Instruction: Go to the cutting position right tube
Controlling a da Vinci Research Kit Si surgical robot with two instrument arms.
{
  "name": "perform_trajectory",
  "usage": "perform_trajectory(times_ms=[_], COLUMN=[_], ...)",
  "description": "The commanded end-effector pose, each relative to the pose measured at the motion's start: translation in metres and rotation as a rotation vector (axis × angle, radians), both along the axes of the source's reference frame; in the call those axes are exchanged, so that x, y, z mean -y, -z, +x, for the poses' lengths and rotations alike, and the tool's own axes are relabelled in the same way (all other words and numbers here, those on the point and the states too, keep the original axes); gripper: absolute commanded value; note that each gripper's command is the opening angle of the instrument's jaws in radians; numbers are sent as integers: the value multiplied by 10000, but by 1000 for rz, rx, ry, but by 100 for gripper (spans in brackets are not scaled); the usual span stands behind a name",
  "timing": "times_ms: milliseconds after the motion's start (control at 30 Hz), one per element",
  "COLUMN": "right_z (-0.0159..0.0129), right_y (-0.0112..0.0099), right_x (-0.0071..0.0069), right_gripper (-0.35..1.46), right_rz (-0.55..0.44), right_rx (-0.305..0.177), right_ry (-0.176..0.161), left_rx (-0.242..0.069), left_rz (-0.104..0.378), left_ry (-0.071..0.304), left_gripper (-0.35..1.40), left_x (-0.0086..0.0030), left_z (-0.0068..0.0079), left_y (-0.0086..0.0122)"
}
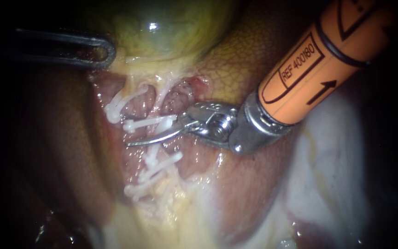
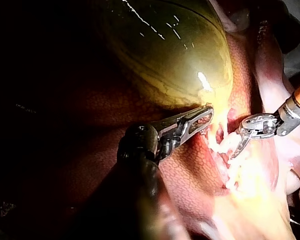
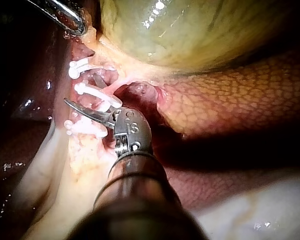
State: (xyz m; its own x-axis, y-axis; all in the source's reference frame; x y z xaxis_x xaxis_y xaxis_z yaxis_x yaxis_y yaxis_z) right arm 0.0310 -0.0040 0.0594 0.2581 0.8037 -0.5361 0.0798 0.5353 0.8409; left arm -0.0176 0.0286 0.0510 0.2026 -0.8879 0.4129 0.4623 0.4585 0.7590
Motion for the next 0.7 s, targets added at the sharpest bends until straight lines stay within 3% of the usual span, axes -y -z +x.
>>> perform_trajectory(times_ms=[33,400,700], right_z=[0,-16,-45], right_y=[0,2,3], right_x=[0,0,2], right_gripper=[113,118,121], right_rz=[0,2,-8], right_rx=[0,-6,30], right_ry=[0,5,57], left_rx=[0,0,1], left_rz=[0,0,0], left_ry=[0,0,-1], left_gripper=[-35,-35,-35], left_x=[0,0,0], left_z=[0,0,1], left_y=[0,0,0])
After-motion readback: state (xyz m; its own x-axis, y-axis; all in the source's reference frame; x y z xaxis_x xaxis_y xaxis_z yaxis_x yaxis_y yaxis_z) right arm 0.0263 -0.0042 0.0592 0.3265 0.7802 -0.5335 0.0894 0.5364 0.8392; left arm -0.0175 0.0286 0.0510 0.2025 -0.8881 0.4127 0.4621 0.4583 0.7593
